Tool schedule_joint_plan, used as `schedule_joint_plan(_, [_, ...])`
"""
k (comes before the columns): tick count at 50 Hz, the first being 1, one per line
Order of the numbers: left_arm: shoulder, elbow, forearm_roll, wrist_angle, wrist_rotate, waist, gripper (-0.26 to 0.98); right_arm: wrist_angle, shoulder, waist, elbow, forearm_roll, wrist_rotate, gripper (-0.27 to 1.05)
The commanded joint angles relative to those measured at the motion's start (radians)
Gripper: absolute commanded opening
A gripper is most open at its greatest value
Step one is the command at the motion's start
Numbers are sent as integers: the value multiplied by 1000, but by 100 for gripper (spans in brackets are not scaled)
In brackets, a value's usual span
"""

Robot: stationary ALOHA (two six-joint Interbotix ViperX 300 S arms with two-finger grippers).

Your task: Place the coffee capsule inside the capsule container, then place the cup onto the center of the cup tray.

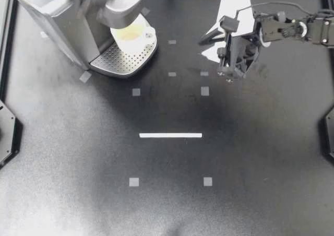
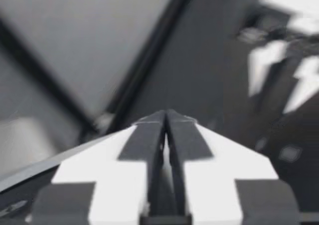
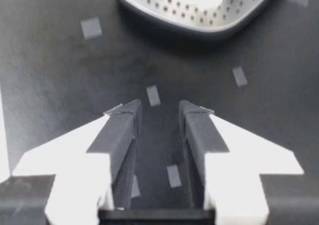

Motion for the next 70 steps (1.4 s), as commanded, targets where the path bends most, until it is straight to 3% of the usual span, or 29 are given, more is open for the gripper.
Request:
schedule_joint_plan(1, [-51,38,-2,-87,-12,-40,12,-9,-37,26,-9,18,-2,39])
schedule_joint_plan(15, [-130,256,2,-423,-55,-146,12,-74,-117,115,35,109,-2,38])
schedule_joint_plan(34, [-169,469,-2,-788,-146,-153,12,-345,-262,324,121,146,-2,38])
schedule_joint_plan(45, [-196,540,-2,-856,-152,-153,12,-460,-314,393,144,146,2,38])
schedule_joint_plan(56, [-212,571,-2,-962,-150,-153,12,-523,-353,449,141,144,2,38])
schedule_joint_plan(70, [-210,581,-2,-986,-160,-153,12,-577,-368,500,146,141,2,30])
